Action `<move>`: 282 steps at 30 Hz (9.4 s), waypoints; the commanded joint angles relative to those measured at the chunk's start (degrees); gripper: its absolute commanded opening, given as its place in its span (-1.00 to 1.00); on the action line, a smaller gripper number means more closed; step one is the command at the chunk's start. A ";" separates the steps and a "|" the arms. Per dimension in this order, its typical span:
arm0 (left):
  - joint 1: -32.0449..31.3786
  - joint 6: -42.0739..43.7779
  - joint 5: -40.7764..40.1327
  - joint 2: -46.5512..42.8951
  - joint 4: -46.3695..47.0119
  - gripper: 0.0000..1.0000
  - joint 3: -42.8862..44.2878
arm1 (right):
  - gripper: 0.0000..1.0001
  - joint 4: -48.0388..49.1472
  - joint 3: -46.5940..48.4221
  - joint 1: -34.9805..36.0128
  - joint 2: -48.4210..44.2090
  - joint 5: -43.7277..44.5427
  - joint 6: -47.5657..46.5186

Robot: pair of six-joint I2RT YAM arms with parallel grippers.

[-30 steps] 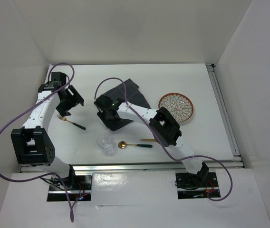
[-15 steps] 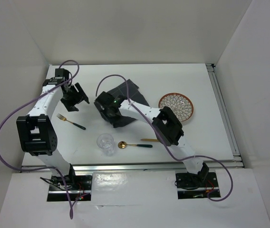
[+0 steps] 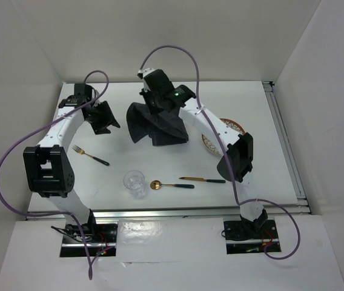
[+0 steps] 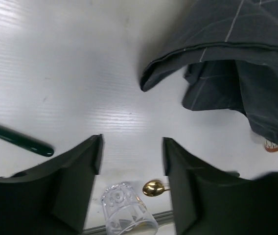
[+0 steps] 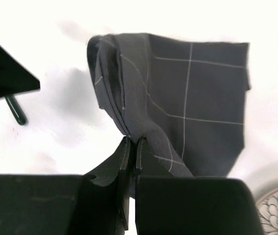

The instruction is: Set the dinner table for one person

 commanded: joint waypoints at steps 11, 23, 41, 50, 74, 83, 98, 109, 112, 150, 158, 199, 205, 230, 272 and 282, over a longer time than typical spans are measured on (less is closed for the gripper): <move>-5.55 5.88 2.51 0.94 10.84 -0.36 -5.13 | -1.00 -1.66 2.13 -3.65 -2.89 -4.44 0.11; -6.70 6.50 1.80 5.34 17.07 0.96 -8.73 | -1.00 -1.66 1.08 -5.76 -3.94 -6.10 0.63; -8.37 10.11 5.66 14.65 35.00 0.58 -10.75 | -1.00 -1.66 -0.51 -9.62 -5.53 -11.37 1.69; -8.90 8.43 6.29 17.21 34.05 -0.80 -6.63 | -1.00 -1.66 -0.51 -10.68 -5.53 -11.38 2.30; -5.64 11.51 -2.95 -4.40 6.64 -1.00 21.23 | -1.00 -2.19 -7.78 -14.54 -21.51 -6.02 2.30; -5.64 11.51 -6.82 -17.58 -0.50 -1.00 20.28 | -1.00 -0.26 -18.60 -14.02 -36.00 -5.40 3.45; -5.64 9.75 -10.16 -10.94 1.87 -1.00 30.71 | -1.00 1.50 -23.45 -12.96 -40.08 -6.46 5.91; -6.43 6.67 -12.96 27.13 2.57 0.58 61.67 | -1.00 10.98 -22.38 -27.63 -19.08 -22.16 9.50; -6.43 6.67 -14.72 26.10 5.73 1.00 57.46 | -1.00 11.52 -20.73 -32.10 -10.84 -26.13 12.05; 4.20 -4.58 -2.42 22.56 4.25 0.27 6.39 | -1.00 9.32 -15.97 -33.88 -1.84 -28.69 11.01; 4.20 -2.82 -8.20 19.32 -2.95 -1.00 18.67 | -1.00 8.18 -15.45 -33.88 -1.84 -28.17 10.48; -0.01 1.31 -5.77 17.56 1.87 0.29 -0.21 | -1.00 14.07 -36.35 -30.18 -9.39 -31.68 19.96; -0.02 1.31 -5.76 15.98 1.35 -1.00 -0.73 | -1.00 15.65 -46.97 -30.80 -16.06 -30.98 20.50; -7.22 3.68 -12.87 4.72 -4.89 0.70 6.46 | 0.80 2.04 -62.20 -45.11 -44.29 -10.86 24.36; -23.83 2.89 -13.59 30.57 0.29 0.31 15.53 | -1.00 17.41 -64.33 -60.77 -46.40 -11.99 35.18; -24.98 0.69 -11.56 31.62 0.82 0.26 16.14 | -1.00 17.14 -55.53 -52.44 -42.36 -26.23 33.15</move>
